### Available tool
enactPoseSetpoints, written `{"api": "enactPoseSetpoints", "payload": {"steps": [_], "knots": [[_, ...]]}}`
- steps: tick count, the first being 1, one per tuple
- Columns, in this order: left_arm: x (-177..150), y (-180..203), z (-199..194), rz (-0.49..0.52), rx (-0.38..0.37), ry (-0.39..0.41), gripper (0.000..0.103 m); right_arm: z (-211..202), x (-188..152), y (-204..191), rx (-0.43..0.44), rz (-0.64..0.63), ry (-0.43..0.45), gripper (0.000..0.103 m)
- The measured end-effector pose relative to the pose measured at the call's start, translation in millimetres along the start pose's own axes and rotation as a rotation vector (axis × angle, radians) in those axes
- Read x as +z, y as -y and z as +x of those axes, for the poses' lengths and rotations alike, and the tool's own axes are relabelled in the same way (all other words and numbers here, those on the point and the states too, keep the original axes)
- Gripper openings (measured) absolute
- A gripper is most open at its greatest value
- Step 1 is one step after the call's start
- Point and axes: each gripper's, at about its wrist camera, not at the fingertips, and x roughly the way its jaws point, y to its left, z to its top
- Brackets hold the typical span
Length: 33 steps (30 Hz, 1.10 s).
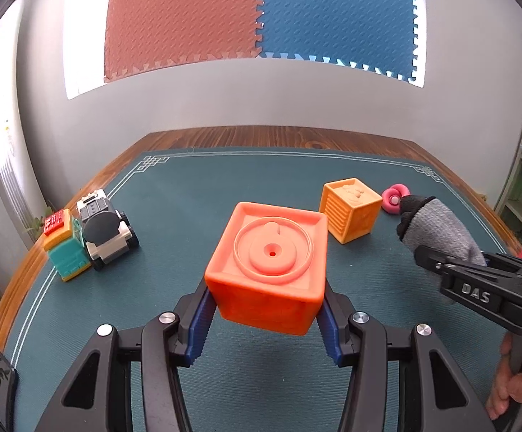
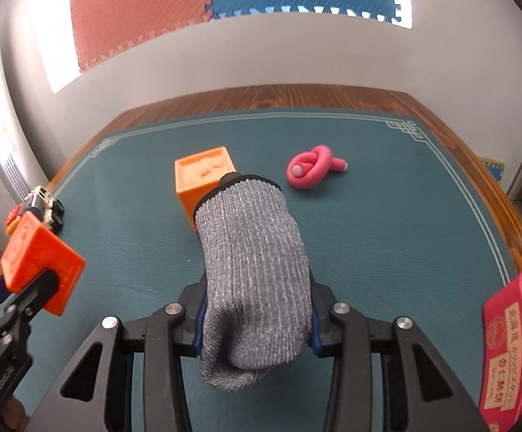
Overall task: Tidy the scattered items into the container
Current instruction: 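Carry the cube with the left gripper while the right gripper carries the sock to the box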
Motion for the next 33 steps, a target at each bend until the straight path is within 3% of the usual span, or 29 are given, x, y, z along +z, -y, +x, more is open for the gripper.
{"api": "enactPoseSetpoints", "payload": {"steps": [9, 19, 33], "knots": [[-1.3, 7.8, -10.2, 0.023, -0.005, 0.031, 0.053, -43.8, -8.5, 14.8, -0.012, 0.053, 0.069, 0.045], [-8.2, 24.0, -20.7, 0.063, -0.022, 0.049, 0.053, -93.0, -23.9, 56.3, -0.071, 0.142, 0.137, 0.045], [-20.7, 42.3, -24.7, 0.090, -0.056, 0.018, 0.053, -171.2, -63.7, 173.4, -0.312, 0.324, 0.209, 0.045]]}}
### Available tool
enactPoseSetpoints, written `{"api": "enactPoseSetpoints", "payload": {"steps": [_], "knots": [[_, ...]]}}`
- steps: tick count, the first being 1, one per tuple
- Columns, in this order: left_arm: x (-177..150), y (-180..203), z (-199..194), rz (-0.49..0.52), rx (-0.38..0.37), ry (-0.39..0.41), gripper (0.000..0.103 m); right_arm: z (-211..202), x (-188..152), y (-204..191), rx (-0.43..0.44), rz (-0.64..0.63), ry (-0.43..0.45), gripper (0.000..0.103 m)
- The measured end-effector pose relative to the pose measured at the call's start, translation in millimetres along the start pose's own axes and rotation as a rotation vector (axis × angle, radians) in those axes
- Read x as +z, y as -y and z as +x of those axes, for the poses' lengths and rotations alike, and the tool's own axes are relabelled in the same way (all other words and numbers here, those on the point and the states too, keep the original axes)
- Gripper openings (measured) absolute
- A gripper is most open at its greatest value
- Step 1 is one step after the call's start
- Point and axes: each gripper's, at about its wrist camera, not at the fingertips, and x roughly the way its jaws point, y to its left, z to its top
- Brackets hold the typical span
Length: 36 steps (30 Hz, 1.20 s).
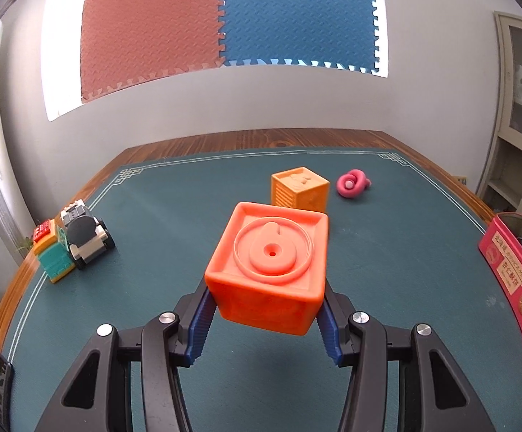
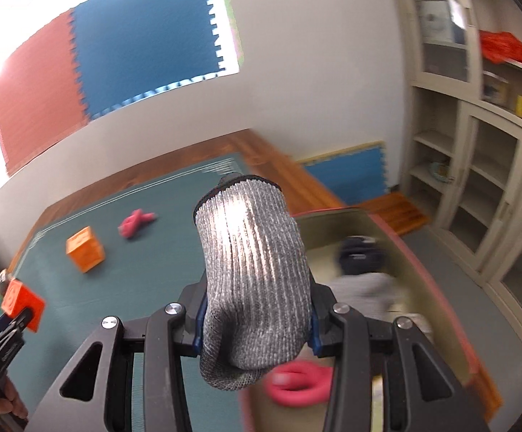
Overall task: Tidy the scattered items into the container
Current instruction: 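Carry the cube with the left gripper while the right gripper carries the sock to the box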
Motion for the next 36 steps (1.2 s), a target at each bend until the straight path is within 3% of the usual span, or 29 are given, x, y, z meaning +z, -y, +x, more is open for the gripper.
{"api": "enactPoseSetpoints", "payload": {"steps": [7, 10, 18, 29, 36], "knots": [[-4.8, 17.3, -2.4, 0.012, -0.040, -0.030, 0.053, -11.5, -7.2, 45.6, -0.070, 0.032, -0.018, 0.045], [-5.8, 26.9, -2.6, 0.021, -0.056, -0.043, 0.053, -11.0, -13.5, 58.7, -0.078, 0.045, -0.040, 0.050], [0.4, 61.3, -12.5, 0.061, -0.113, -0.052, 0.053, -15.5, -17.5, 82.3, -0.101, 0.079, -0.010, 0.055], [33.1, 152.1, -29.7, 0.167, -0.294, -0.028, 0.053, -21.7, -25.6, 108.1, -0.031, 0.162, 0.043, 0.055], [45.5, 218.2, -30.0, 0.219, -0.424, -0.036, 0.053, -28.2, -27.5, 120.9, -0.029, 0.170, 0.071, 0.055]]}}
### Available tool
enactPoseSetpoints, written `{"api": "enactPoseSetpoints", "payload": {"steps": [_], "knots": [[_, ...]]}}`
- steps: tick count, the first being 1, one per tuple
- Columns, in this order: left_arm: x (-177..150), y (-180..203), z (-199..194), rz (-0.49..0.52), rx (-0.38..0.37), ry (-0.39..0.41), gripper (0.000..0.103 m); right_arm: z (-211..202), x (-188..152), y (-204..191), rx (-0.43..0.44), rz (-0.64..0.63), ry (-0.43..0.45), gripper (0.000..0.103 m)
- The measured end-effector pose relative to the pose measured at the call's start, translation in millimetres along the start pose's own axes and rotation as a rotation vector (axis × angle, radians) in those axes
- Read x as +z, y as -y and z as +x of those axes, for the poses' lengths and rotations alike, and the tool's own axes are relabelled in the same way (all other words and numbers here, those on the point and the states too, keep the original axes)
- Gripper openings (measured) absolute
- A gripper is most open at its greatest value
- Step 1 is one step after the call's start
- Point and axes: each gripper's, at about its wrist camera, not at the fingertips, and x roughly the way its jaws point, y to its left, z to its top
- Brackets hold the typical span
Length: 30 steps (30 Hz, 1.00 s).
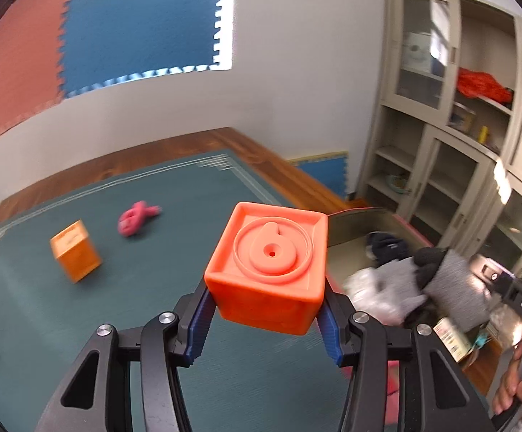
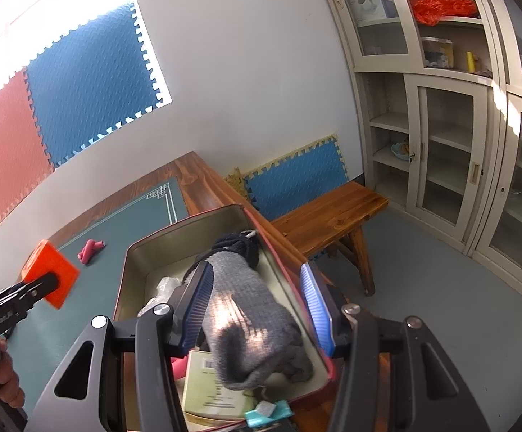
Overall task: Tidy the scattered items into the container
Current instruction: 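Carry the cube with the left gripper while the right gripper carries the sock to the box, then open the right gripper to drop the sock while the left gripper drops the cube into the box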
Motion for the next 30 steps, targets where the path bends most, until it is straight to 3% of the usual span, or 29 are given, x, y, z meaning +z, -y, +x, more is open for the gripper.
{"api": "enactPoseSetpoints", "payload": {"steps": [6, 14, 15, 17, 30], "knots": [[20.2, 33.8, 18.8, 0.033, -0.084, 0.015, 0.053, 3.8, 1.1, 11.1, -0.021, 0.001, -0.004, 0.055], [34.5, 58.5, 49.6, 0.045, -0.182, -0.026, 0.057, 7.8, 0.1, 15.2, -0.018, -0.001, -0.011, 0.055], [34.2, 59.3, 49.4, 0.047, -0.184, -0.024, 0.059, 7.3, -0.1, 14.7, -0.019, -0.004, -0.009, 0.055], [33.6, 59.1, 47.0, 0.050, -0.180, -0.013, 0.073, 7.3, 0.0, 14.4, -0.019, -0.006, -0.008, 0.055], [30.3, 15.3, 32.4, -0.007, -0.072, 0.023, 0.073, -1.3, -1.2, -3.4, 0.012, -0.028, -0.004, 0.055]]}}
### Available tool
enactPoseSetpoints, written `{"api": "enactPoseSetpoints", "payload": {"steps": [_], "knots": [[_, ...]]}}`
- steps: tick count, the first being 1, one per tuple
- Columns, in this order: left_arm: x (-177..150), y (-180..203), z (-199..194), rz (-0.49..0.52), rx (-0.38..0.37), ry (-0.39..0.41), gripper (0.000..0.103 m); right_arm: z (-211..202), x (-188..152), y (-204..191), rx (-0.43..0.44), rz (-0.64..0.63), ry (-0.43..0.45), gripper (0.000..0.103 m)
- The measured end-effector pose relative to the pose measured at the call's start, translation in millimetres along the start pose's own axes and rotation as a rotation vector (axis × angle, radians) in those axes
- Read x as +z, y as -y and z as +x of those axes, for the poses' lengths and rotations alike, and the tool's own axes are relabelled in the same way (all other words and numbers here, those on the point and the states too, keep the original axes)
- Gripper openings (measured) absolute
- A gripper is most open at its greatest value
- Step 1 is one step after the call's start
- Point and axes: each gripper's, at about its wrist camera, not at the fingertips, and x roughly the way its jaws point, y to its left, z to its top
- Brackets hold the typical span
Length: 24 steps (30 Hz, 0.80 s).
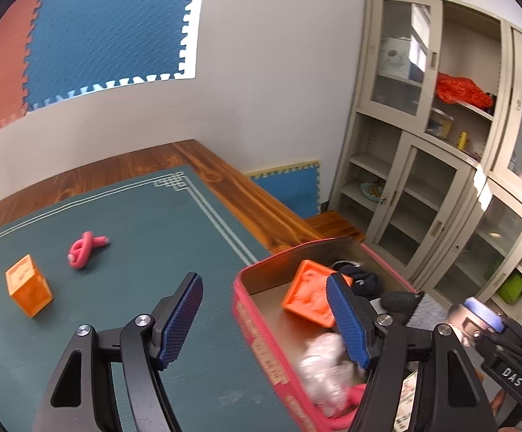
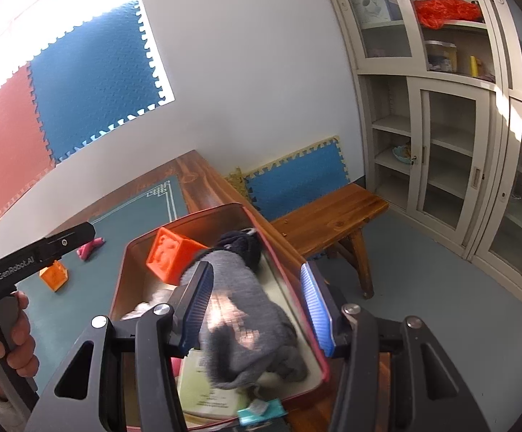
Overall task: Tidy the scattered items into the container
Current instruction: 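Open the right gripper to drop the sock while the left gripper drops the cube into the box, then move the left gripper to the yellow-orange cube and grasp it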
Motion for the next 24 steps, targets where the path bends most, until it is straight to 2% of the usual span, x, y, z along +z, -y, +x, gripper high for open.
{"api": "enactPoseSetpoints", "payload": {"steps": [4, 7, 13, 20, 24], "knots": [[-5.0, -19.2, -3.1, -0.020, 0.049, -0.004, 0.074, -5.1, 1.8, -12.8, 0.014, -0.015, 0.004, 0.055], [-8.2, -39.9, -5.5, -0.054, 0.122, -0.002, 0.082, -10.1, 3.6, -23.6, 0.026, -0.028, 0.012, 0.066], [-14.5, -99.3, -10.1, -0.168, 0.275, -0.009, 0.082, -17.5, 3.9, -57.1, 0.066, -0.078, 0.032, 0.072], [-28.4, -177.2, -9.3, -0.323, 0.455, -0.032, 0.082, -15.1, -4.0, -101.9, 0.134, -0.145, 0.011, 0.077], [-35.7, -209.9, -8.2, -0.380, 0.515, -0.041, 0.082, -13.0, -8.9, -127.3, 0.174, -0.186, -0.002, 0.078]]}}
